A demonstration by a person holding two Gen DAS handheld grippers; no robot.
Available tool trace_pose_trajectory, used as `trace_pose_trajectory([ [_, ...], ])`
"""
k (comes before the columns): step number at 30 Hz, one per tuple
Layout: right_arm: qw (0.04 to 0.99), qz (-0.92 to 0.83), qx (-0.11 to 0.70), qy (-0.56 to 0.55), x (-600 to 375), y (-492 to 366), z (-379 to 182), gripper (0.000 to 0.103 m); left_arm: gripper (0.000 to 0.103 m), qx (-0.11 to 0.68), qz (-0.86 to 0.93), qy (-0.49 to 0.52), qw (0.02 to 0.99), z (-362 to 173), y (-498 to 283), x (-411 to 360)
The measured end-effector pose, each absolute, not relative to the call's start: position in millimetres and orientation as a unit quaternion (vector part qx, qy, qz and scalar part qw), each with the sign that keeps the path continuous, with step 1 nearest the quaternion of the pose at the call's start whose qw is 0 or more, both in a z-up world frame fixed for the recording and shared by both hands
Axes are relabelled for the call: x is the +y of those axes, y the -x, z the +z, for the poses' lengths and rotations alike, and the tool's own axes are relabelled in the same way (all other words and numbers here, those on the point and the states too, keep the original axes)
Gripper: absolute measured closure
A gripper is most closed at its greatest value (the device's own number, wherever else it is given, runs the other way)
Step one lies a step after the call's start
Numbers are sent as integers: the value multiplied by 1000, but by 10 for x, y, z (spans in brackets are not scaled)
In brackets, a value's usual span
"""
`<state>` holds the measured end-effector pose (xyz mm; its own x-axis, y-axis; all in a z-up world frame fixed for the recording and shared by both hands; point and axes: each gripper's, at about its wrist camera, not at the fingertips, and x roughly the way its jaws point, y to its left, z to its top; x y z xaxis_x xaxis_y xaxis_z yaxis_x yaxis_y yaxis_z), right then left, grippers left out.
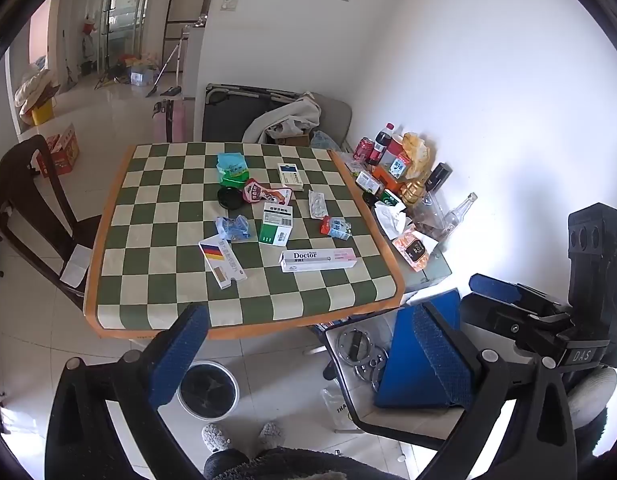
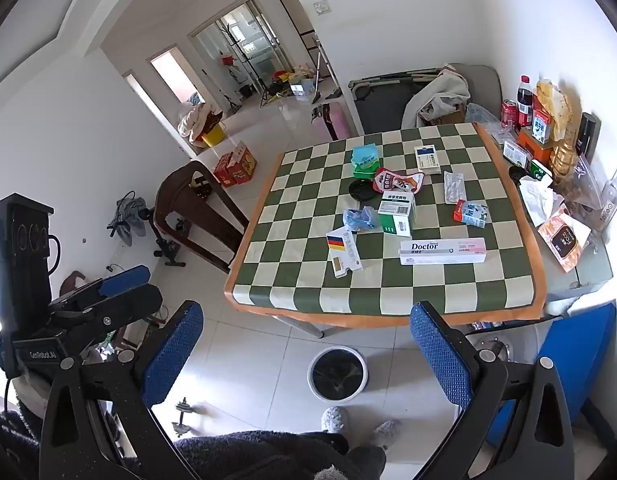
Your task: Collect trash
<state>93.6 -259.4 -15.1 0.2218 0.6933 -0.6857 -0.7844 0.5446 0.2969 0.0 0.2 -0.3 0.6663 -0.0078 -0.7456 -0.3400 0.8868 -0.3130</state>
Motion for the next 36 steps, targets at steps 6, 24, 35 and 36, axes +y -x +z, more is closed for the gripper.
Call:
trace_pose_trajectory([
  [6,781,472,404,59,-2562,-925,-145,0,0,399,96,217,886,-3,-2,2],
  [24,781,470,405,69,-2510,-895,-140,0,0,397,94,217,887,-4,-2,3],
  [35,781,469,407,74,-2463,-883,-115,0,0,395,91,221,887,-6,-1,9],
  [36,781,469,407,74,-2463,-884,-113,0,0,395,92,220,887,-6,-4,9],
])
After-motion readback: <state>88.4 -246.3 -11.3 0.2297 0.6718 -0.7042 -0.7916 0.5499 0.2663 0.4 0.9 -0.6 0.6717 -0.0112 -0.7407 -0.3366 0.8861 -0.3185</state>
